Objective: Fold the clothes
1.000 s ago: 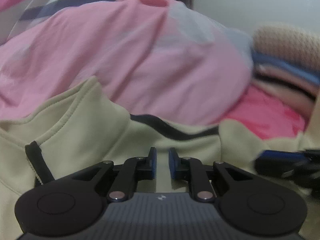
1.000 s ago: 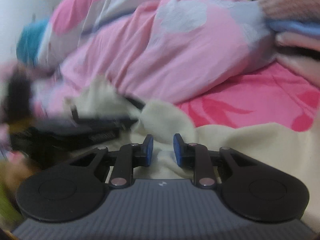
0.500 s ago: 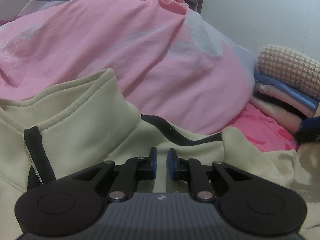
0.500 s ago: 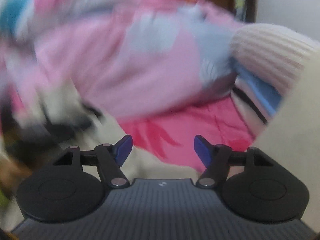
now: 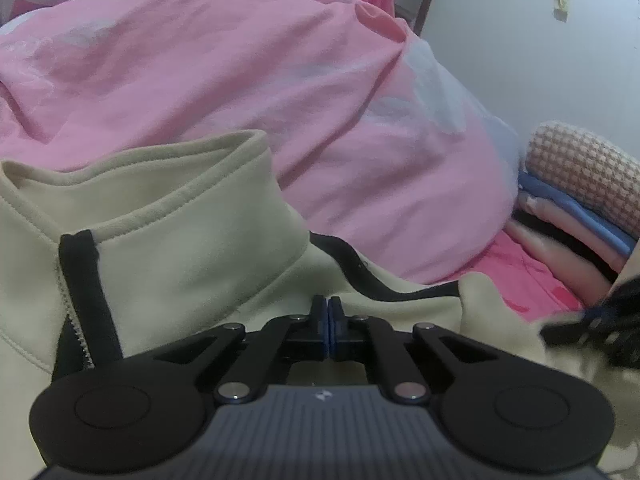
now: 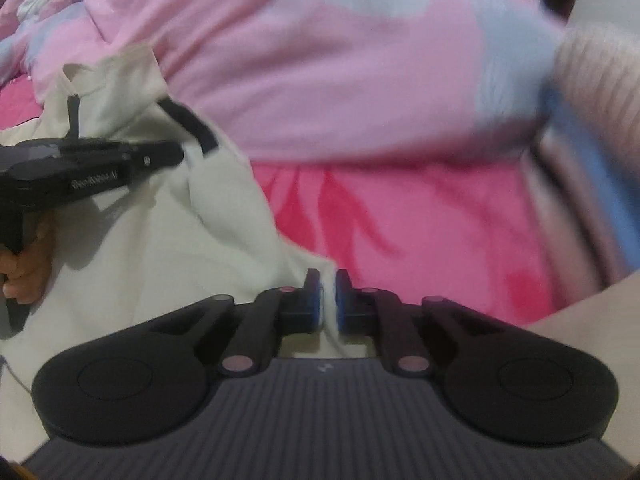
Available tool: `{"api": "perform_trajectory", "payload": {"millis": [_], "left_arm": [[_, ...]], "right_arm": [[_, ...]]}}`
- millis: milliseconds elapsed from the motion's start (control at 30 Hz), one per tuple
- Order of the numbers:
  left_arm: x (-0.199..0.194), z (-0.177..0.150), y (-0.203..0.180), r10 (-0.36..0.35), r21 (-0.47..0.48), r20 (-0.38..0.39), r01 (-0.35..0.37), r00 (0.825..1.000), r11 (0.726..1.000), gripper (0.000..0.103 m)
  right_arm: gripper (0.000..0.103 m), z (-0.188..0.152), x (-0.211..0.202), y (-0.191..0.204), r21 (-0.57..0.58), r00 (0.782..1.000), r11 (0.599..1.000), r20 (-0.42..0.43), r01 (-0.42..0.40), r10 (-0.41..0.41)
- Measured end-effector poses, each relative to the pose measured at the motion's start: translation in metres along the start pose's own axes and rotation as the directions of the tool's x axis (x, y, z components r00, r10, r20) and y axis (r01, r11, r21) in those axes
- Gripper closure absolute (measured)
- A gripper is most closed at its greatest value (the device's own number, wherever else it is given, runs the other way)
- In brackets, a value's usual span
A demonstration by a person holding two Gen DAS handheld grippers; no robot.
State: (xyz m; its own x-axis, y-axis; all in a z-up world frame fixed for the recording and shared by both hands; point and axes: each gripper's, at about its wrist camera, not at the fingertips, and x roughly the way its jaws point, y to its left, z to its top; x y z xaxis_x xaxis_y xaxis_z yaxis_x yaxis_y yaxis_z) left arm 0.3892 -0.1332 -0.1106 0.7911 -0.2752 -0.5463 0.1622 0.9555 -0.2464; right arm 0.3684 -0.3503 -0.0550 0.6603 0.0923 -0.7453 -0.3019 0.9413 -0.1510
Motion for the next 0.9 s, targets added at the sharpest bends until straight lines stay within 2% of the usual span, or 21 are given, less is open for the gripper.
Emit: {"api": "perform_trajectory", "payload": {"millis": [67, 200, 300, 367, 500, 567, 633, 667, 733, 767, 800, 833, 900], "left_arm": [[-0.002, 0.0, 0.001, 0.008, -0.006, 0.008, -0.008, 1.0, 1.0, 0.099], [-0.004, -0.001, 0.002, 0.023, -0.015, 0.021, -0.023, 1.0, 1.0, 0.099], [-0.004, -0.001, 0.001, 0.027, -0.011, 0.022, -0.027, 0.999, 1.0, 0.099], [-0.007, -0.001, 0.001, 0.022, -0.012, 0.036, -0.022, 0.999, 1.0, 0.099], [-0.013, 0.0, -0.001, 0.012, -0.013, 0.067, -0.011, 0.998, 1.0, 0.099], [-0.017, 0.001, -0.002, 0.007, -0.014, 0.083, -0.006, 0.997, 1.0, 0.099], [-0.02, 0.002, -0.003, 0.002, -0.015, 0.098, 0.0, 0.995, 1.0, 0.098], [-0.022, 0.002, -0.003, -0.001, -0.015, 0.106, 0.002, 0.994, 1.0, 0.093], [-0.025, 0.003, -0.004, -0.006, -0.015, 0.122, 0.008, 0.993, 1.0, 0.082], [-0.027, 0.002, -0.009, -0.036, 0.007, 0.131, 0.035, 0.991, 0.999, 0.075], [-0.03, 0.001, -0.014, -0.073, 0.037, 0.139, 0.069, 0.988, 0.997, 0.072], [-0.033, -0.001, -0.02, -0.111, 0.067, 0.146, 0.102, 0.983, 0.992, 0.071], [-0.024, -0.007, -0.032, -0.144, 0.135, 0.081, 0.133, 0.986, 0.982, 0.07]], "right_arm": [[0.098, 0.004, -0.01, 0.005, -0.033, 0.997, 0.998, 0.049, 0.053, -0.052], [0.099, -0.004, 0.005, 0.016, -0.079, 0.981, 0.981, 0.091, 0.18, -0.172], [0.102, -0.019, 0.04, 0.019, -0.126, 0.953, 0.945, 0.048, 0.302, -0.298], [0.102, -0.025, 0.054, 0.006, -0.06, 0.952, 0.951, 0.008, 0.305, -0.305], [0.1, -0.012, 0.019, -0.01, 0.065, 0.964, 0.967, 0.087, 0.248, -0.253], [0.099, -0.004, -0.006, -0.013, 0.096, 0.976, 0.985, 0.148, 0.145, -0.158], [0.097, 0.002, -0.027, -0.014, 0.121, 0.98, 0.992, 0.192, 0.028, -0.051], [0.097, 0.004, -0.033, -0.012, 0.13, 0.98, 0.991, 0.197, -0.042, 0.016], [0.097, 0.005, -0.033, -0.002, 0.129, 0.976, 0.982, 0.184, -0.138, 0.113], [0.097, 0.006, -0.027, 0.004, 0.117, 0.976, 0.979, 0.16, -0.168, 0.149], [0.097, 0.006, -0.02, 0.011, 0.104, 0.974, 0.975, 0.133, -0.197, 0.183], [0.096, 0.006, -0.009, 0.014, 0.1, 0.975, 0.973, 0.106, -0.208, 0.197], [0.094, 0.006, 0.025, 0.017, 0.128, 0.989, 0.981, 0.036, -0.148, 0.144]]}}
